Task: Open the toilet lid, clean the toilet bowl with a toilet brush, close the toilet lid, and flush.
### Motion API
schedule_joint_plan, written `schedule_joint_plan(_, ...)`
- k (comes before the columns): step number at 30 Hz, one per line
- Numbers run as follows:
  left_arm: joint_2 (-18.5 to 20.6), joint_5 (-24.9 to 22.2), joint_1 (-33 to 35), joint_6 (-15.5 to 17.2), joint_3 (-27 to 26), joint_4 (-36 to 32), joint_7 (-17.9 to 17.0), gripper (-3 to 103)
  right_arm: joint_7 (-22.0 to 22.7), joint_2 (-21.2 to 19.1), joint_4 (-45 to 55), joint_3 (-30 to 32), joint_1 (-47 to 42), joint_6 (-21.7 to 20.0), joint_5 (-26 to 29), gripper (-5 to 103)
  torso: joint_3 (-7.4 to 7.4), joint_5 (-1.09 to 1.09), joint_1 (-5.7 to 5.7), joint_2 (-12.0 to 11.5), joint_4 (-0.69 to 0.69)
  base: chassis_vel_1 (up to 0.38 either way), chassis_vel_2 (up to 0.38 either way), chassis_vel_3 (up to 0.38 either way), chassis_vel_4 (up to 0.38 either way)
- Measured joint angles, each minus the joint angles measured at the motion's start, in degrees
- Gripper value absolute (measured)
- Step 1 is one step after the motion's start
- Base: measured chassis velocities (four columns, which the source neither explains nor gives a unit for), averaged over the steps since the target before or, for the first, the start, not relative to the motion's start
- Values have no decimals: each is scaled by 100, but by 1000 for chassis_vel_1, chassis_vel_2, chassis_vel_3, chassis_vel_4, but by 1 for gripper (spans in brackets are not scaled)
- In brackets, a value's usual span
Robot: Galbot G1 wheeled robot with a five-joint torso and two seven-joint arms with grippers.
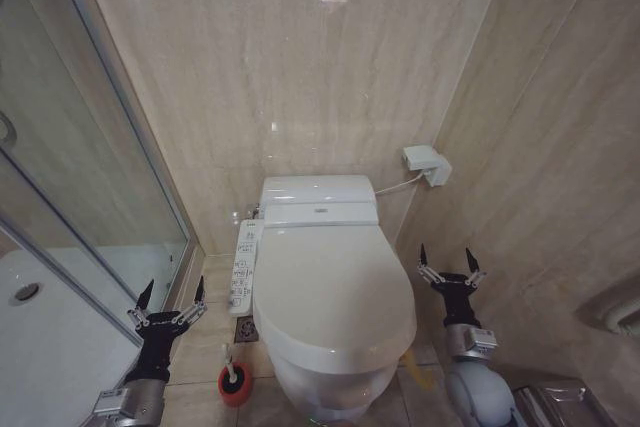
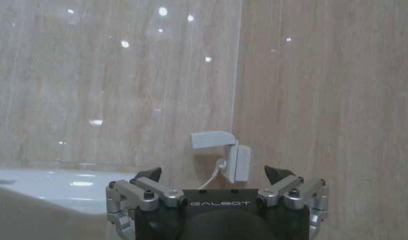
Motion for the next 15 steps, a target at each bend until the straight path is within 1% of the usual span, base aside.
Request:
schedule_joint_plan(6,0,0,0,0,0,0,0,100,-10,42,150,-44,-6,-87,0,100,0,-1,0,0,0,0,0,0,0)
schedule_joint_plan(15,0,0,0,0,0,0,0,100,-33,47,204,-45,-33,-96,0,100,0,0,0,0,0,0,0,0,0)
